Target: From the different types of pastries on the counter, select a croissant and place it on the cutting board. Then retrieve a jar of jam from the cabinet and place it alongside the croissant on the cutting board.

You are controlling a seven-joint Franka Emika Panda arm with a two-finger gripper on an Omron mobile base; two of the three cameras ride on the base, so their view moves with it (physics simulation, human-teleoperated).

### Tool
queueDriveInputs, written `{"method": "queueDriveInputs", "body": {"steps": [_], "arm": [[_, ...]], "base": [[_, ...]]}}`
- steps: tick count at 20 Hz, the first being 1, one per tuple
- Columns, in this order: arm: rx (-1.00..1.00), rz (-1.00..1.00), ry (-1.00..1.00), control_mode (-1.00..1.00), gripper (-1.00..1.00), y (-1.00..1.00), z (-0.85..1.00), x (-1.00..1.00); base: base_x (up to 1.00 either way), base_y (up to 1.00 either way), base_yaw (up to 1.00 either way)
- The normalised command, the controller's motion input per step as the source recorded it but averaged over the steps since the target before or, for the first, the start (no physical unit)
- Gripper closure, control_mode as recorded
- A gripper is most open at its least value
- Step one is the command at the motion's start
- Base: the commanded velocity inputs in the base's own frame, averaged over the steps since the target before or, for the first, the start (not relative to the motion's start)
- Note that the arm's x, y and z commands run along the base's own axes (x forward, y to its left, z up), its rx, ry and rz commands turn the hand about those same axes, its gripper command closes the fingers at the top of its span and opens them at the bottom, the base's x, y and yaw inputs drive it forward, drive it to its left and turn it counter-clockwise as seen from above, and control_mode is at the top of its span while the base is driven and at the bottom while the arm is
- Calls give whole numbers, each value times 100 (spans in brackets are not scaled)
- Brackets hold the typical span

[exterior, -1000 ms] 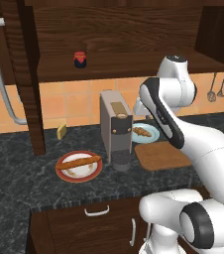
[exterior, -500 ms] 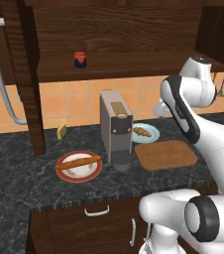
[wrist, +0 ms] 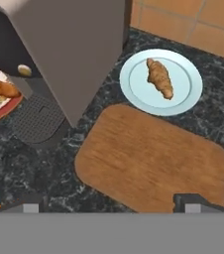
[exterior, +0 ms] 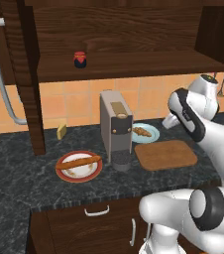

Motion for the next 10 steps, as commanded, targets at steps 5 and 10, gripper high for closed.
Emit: {"method": "queueDriveInputs", "body": {"steps": [5, 10], "arm": [[0, 4, -8, -100, -100, 0, -43, 76], [0, 0, 0, -100, -100, -5, -18, 98]], "base": [[0, 0, 0], [0, 0, 0]]}}
